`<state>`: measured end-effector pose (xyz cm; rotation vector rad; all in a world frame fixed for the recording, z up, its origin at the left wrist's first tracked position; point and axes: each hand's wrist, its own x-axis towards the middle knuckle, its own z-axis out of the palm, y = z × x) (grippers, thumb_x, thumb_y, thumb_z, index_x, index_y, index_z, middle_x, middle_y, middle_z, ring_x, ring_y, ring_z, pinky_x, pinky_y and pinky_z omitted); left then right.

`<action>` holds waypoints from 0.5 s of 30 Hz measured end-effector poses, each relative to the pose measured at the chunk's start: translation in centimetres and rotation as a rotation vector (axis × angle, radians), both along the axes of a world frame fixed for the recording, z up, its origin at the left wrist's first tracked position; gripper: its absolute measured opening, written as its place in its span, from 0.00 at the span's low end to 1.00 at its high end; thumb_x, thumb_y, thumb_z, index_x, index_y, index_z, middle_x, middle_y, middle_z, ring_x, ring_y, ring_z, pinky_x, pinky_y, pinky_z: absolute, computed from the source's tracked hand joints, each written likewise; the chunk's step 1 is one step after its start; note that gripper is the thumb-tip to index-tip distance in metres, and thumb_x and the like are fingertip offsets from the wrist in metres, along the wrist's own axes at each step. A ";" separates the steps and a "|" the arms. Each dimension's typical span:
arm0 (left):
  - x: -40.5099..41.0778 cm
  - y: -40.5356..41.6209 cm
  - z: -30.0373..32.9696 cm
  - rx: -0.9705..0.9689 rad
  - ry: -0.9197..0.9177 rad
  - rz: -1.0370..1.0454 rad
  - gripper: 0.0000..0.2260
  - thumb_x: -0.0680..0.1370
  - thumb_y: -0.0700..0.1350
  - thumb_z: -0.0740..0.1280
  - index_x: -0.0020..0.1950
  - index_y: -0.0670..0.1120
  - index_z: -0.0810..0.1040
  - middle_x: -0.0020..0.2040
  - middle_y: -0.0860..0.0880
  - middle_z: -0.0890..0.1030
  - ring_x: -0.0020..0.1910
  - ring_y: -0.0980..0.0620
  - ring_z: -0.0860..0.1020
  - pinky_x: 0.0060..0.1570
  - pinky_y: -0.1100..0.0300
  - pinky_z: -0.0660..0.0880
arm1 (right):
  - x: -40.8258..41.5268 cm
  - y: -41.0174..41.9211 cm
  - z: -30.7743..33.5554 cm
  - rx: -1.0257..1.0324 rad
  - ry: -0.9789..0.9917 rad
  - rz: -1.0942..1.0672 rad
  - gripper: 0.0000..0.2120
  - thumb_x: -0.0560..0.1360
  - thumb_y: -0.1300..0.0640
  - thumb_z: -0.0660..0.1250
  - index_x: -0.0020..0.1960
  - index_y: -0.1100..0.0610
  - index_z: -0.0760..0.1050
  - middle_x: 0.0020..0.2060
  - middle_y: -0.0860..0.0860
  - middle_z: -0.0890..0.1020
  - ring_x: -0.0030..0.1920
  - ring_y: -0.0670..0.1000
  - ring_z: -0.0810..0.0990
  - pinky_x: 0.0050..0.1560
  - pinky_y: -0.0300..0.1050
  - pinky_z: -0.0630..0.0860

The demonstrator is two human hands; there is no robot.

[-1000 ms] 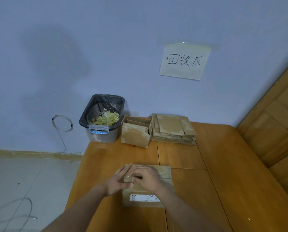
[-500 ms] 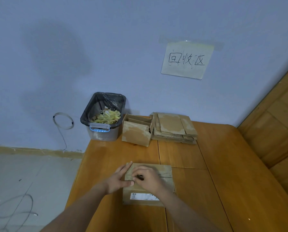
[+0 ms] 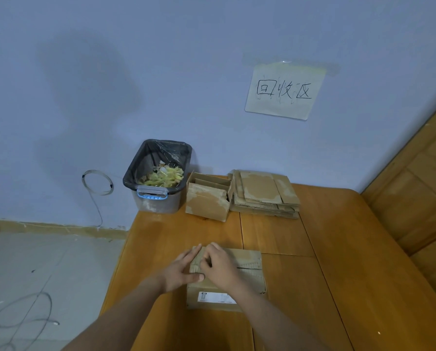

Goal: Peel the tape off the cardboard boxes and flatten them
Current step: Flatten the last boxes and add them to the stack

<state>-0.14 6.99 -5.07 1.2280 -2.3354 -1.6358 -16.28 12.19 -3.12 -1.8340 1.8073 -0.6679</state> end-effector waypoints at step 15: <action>-0.2 0.3 -0.5 0.046 0.053 0.051 0.41 0.77 0.54 0.69 0.78 0.60 0.41 0.79 0.51 0.45 0.77 0.49 0.50 0.74 0.54 0.56 | -0.7 -1.0 -0.5 0.000 0.140 -0.130 0.08 0.79 0.60 0.61 0.51 0.59 0.79 0.48 0.52 0.75 0.50 0.50 0.75 0.51 0.43 0.72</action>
